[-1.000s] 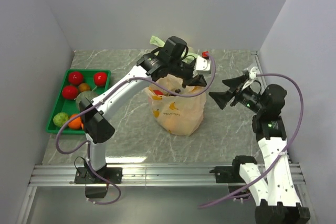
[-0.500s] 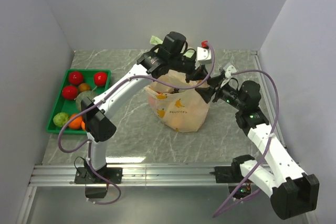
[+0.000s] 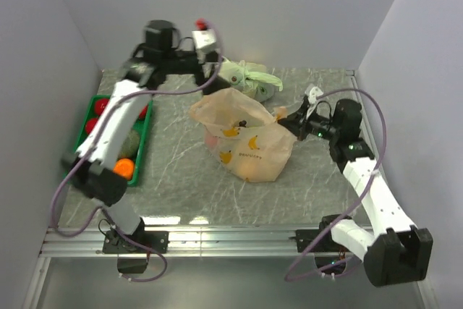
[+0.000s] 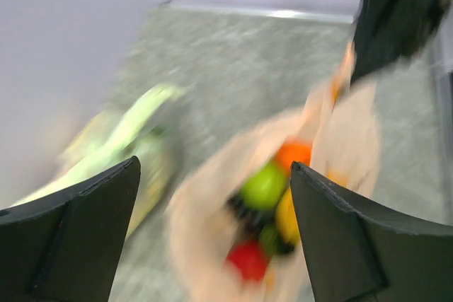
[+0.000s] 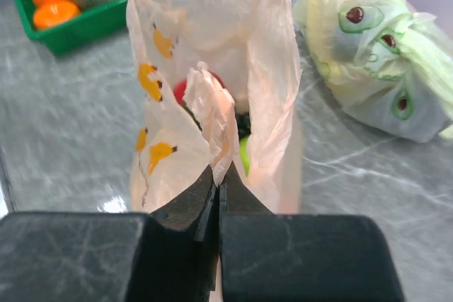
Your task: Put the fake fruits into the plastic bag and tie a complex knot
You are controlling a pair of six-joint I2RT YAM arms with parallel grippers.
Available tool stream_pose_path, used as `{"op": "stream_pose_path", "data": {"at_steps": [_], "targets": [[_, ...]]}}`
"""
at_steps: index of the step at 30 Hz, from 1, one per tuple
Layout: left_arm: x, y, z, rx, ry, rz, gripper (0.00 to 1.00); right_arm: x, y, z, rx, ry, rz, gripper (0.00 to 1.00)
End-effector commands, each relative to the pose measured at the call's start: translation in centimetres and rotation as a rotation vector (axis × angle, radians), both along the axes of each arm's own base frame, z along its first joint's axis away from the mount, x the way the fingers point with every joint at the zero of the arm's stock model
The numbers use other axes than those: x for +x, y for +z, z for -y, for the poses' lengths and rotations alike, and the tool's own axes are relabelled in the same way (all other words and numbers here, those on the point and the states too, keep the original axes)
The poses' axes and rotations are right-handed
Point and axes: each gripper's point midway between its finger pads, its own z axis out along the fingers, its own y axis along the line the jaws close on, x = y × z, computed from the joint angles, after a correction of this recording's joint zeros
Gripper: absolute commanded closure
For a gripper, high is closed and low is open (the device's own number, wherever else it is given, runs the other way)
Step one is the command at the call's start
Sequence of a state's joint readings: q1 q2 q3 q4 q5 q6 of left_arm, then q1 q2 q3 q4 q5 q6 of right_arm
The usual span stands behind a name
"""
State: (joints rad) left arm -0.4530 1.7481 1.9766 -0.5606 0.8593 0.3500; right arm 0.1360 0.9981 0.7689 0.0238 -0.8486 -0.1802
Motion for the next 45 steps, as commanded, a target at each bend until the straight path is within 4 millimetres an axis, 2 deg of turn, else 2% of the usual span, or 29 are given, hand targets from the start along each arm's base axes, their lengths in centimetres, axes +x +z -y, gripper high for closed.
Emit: {"op": "stream_pose_path", "data": {"at_steps": [1, 2, 3, 4, 5, 6, 9, 14, 15, 17, 19, 31, 33, 34, 36, 37, 38, 39, 40, 41, 42, 45], "targets": [[-4.2, 2.5, -4.5, 0.024, -0.052, 0.183, 0.07, 0.9, 1.4, 1.6, -0.069, 0.102, 0.068, 1.0], [-5.0, 2.8, -5.8, 0.039, -0.041, 0.219, 0.07, 1.3, 2.1, 2.0, -0.112, 0.124, 0.095, 1.0], [-5.2, 0.5, -6.4, 0.079, -0.035, 0.184, 0.06, 2.1, 1.1, 2.3, -0.126, 0.144, 0.06, 1.0], [-6.0, 0.8, -6.9, 0.089, -0.042, 0.24, 0.06, 1.9, 0.3, 2.3, -0.14, 0.165, 0.011, 1.0], [-6.1, 0.4, -7.2, 0.097, -0.04, 0.25, 0.06, 3.1, 0.7, 2.4, -0.166, 0.184, 0.036, 1.0], [-6.1, -0.6, -7.3, 0.105, -0.044, 0.25, 0.05, 3.4, 0.7, 2.3, -0.168, 0.203, 0.033, 1.0], [-6.5, -1.1, -7.3, 0.113, -0.079, 0.295, 0.04, 4.8, 0.9, 2.1, -0.158, 0.225, 0.011, 1.0], [-5.2, -2.7, -6.7, 0.143, -0.145, 0.382, 0.03, 6.3, 1.6, 1.8, -0.143, 0.236, -0.003, 1.0], [-4.9, -2.8, -6.6, 0.152, -0.153, 0.391, 0.03, 6.3, 1.6, 1.8, -0.142, 0.236, -0.006, 1.0], [-4.6, -4.5, -6.3, 0.179, -0.207, 0.383, 0.03, 6.3, 1.5, 1.7, -0.153, 0.237, -0.007, 1.0], [-4.4, -4.4, -6.0, 0.185, -0.243, 0.42, 0.01, 6.2, 1.3, 1.7, -0.163, 0.232, -0.009, 1.0], [-2.5, -9.1, -5.4, 0.246, -0.35, 0.484, 0.01, 6.0, 0.2, 1.1, -0.179, 0.248, -0.034, 1.0], [-2.3, -9.2, -5.3, 0.25, -0.362, 0.485, 0.03, 6.1, 0.2, 1.2, -0.178, 0.246, -0.036, 1.0], [-2.3, -10.2, -5.4, 0.26, -0.377, 0.453, 0.05, 6.1, 0.1, 1.2, -0.178, 0.247, -0.038, 1.0], [-2.2, -10.2, -5.3, 0.27, -0.391, 0.445, 0.16, 6.0, 0.2, 1.2, -0.178, 0.247, -0.038, 1.0], [-2.2, -11.0, -5.3, 0.278, -0.4, 0.405, 0.31, 5.9, 0.2, 1.2, -0.178, 0.247, -0.038, 1.0], [-2.3, -11.1, -5.2, 0.277, -0.406, 0.389, 0.38, 5.8, 0.3, 1.2, -0.177, 0.247, -0.036, 1.0], [-2.1, -10.6, -5.1, 0.276, -0.403, 0.391, 0.55, 5.8, 0.2, 1.2, -0.177, 0.245, -0.04, 1.0], [-2.0, -11.0, -5.1, 0.282, -0.406, 0.372, 0.64, 5.8, 0.4, 1.2, -0.175, 0.243, -0.035, 1.0], [-2.0, -10.4, -5.1, 0.278, -0.402, 0.369, 0.74, 5.7, 0.5, 1.2, -0.17, 0.236, -0.042, 1.0], [-2.2, -9.9, -5.0, 0.266, -0.38, 0.323, 0.98, 5.6, 0.6, 1.2, -0.169, 0.23, -0.044, 1.0], [-2.8, -7.0, -4.8, 0.204, -0.323, 0.273, 1.0, 5.2, 1.7, 1.5, -0.146, 0.188, -0.042, 1.0]]}}
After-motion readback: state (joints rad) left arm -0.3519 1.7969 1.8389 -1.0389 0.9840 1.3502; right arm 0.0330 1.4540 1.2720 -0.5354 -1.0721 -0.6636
